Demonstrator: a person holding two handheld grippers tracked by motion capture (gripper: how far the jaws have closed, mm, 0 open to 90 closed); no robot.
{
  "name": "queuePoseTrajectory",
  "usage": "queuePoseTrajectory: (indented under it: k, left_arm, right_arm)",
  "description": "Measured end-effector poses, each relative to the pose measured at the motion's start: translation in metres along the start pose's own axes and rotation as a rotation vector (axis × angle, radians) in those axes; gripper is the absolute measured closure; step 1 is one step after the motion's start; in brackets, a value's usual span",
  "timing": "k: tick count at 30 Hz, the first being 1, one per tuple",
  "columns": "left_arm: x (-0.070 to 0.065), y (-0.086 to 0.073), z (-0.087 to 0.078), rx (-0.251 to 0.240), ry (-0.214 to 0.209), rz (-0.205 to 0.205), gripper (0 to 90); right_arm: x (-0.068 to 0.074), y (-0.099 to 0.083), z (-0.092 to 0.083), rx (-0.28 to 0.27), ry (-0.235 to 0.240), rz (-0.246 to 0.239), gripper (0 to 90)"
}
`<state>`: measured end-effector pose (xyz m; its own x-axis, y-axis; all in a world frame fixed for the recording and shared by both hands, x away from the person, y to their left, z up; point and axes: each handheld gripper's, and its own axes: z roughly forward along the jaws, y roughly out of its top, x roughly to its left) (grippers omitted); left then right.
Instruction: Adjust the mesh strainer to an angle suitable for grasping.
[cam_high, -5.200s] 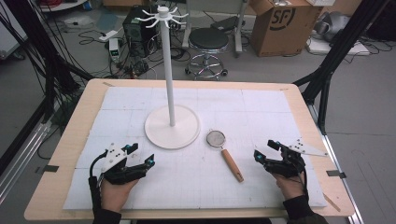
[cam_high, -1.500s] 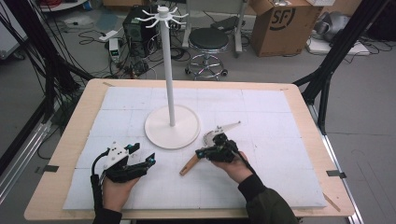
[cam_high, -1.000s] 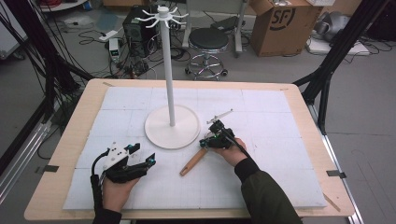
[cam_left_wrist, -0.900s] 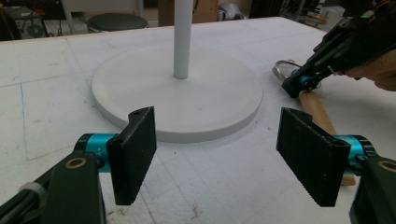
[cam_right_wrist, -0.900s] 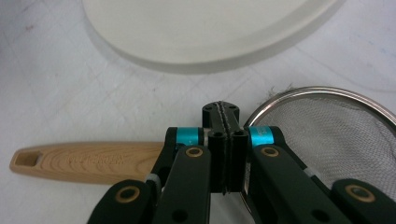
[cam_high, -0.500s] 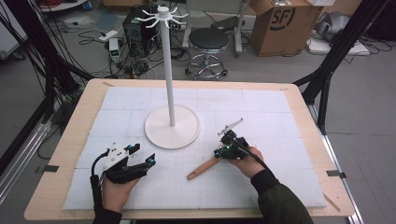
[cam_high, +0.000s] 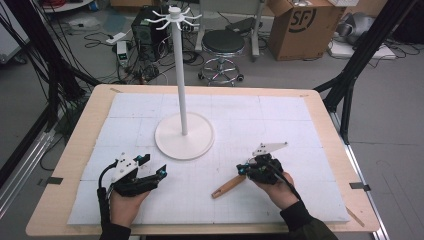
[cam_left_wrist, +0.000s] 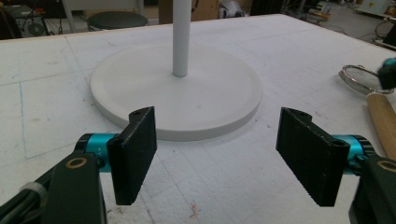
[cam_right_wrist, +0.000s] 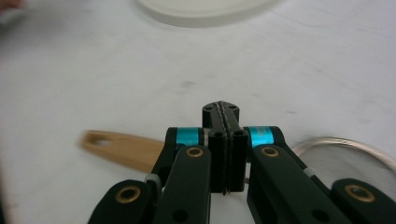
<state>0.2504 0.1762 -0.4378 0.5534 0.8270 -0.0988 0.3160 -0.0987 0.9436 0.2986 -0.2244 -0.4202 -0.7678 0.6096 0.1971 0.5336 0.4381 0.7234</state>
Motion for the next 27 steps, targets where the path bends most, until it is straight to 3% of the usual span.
queuePoseTrajectory:
  k: [2,3,7,9,11,18,24,27]
  left_arm:
    - [0.000,0.000,0.000,-0.001,0.000,0.002,29.5]
    - [0.000,0.000,0.000,-0.002,0.002,0.001,29.5]
    - [-0.001,0.000,-0.001,-0.005,0.001,0.003,29.5]
    - [-0.001,0.000,0.000,-0.001,0.001,0.007,29.6]
    - [-0.001,0.000,0.000,0.000,0.001,0.006,29.6]
    - [-0.001,0.000,0.000,0.000,0.001,0.007,29.6]
    - [-0.001,0.000,0.000,-0.002,0.003,0.002,29.8]
    - [-0.001,0.000,-0.001,-0.004,0.000,0.002,29.8]
  right_arm:
    - [0.014,-0.006,0.004,0.007,0.099,-0.010,90.0]
    - [0.023,-0.010,0.010,0.042,0.140,-0.016,90.0]
    - [0.047,-0.019,0.025,0.116,0.239,-0.057,90.0]
    - [0.057,-0.021,0.032,0.151,0.264,-0.092,90.0]
    - [0.063,-0.021,0.038,0.170,0.257,-0.105,90.0]
    - [0.057,-0.007,0.055,0.147,0.249,-0.072,90.0]
    - [0.050,0.015,0.074,0.141,0.186,-0.048,90.0]
    - [0.048,0.025,0.081,0.148,0.139,-0.061,90.0]
